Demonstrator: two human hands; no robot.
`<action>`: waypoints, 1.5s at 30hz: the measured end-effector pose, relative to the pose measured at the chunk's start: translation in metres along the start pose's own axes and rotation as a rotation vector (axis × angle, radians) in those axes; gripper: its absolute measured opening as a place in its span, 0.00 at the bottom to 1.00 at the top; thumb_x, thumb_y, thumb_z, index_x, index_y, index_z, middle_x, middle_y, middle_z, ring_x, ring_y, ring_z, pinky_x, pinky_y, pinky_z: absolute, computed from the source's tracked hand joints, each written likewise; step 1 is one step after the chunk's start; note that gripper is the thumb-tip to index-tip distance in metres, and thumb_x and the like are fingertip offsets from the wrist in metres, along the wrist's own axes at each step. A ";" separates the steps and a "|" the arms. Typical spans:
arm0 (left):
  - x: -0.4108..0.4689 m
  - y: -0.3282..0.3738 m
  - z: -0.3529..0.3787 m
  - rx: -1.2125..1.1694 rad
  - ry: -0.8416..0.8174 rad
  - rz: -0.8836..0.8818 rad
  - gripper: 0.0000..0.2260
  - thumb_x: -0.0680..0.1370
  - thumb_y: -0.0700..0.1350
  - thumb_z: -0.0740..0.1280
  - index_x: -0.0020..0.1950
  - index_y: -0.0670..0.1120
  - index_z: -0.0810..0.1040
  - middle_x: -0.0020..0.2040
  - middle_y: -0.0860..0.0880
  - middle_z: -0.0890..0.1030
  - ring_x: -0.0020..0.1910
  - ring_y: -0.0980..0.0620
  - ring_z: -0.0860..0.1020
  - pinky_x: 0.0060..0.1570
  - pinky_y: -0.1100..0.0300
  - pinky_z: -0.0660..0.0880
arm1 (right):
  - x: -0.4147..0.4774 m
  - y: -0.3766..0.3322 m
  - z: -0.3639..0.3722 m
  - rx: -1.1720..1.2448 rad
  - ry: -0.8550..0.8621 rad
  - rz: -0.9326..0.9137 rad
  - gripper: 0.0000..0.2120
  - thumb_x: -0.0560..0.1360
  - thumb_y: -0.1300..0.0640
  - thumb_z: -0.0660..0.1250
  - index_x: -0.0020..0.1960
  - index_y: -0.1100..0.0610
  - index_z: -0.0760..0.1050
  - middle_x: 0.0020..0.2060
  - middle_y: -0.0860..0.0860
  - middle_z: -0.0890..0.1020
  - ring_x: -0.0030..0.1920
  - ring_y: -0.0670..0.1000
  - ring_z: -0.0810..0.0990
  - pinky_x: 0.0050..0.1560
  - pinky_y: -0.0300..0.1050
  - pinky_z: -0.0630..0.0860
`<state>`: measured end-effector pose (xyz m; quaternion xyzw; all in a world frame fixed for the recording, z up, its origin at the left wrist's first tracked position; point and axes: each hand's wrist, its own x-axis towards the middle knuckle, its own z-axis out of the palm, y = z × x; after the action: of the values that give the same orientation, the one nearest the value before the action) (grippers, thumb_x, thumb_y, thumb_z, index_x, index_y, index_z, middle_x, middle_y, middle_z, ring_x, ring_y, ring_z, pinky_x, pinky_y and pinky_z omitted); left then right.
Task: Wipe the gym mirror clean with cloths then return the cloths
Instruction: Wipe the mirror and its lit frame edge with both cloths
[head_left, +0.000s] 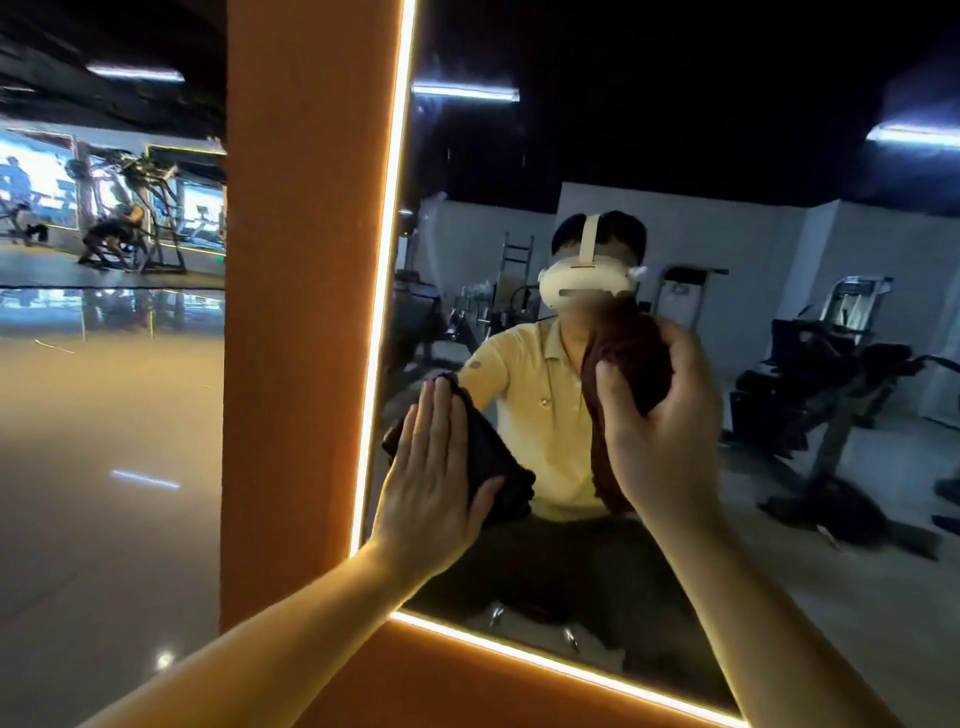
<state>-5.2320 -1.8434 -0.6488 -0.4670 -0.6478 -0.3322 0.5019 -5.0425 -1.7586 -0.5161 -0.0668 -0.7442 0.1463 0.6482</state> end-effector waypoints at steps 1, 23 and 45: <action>-0.001 -0.006 -0.003 0.015 -0.007 0.028 0.38 0.86 0.61 0.56 0.84 0.33 0.50 0.85 0.34 0.49 0.84 0.36 0.51 0.81 0.37 0.57 | 0.010 -0.004 0.001 -0.036 -0.004 -0.039 0.21 0.81 0.55 0.68 0.70 0.62 0.72 0.58 0.56 0.80 0.56 0.55 0.81 0.53 0.57 0.82; 0.227 -0.043 -0.057 0.064 0.186 -0.127 0.35 0.87 0.59 0.48 0.84 0.35 0.46 0.85 0.36 0.46 0.85 0.40 0.44 0.84 0.46 0.43 | 0.090 -0.021 0.029 -0.379 0.088 -0.329 0.19 0.81 0.62 0.68 0.70 0.66 0.73 0.61 0.62 0.79 0.61 0.62 0.78 0.61 0.59 0.75; 0.110 -0.070 -0.048 0.215 -0.010 0.180 0.35 0.87 0.59 0.49 0.84 0.35 0.50 0.85 0.36 0.50 0.84 0.37 0.52 0.79 0.37 0.57 | 0.161 -0.010 0.020 -0.652 0.002 -0.633 0.28 0.78 0.60 0.67 0.77 0.60 0.68 0.72 0.58 0.74 0.74 0.60 0.70 0.76 0.62 0.65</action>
<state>-5.2877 -1.8803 -0.5276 -0.4682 -0.6377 -0.2123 0.5736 -5.0860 -1.7241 -0.3629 -0.0369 -0.7347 -0.3009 0.6069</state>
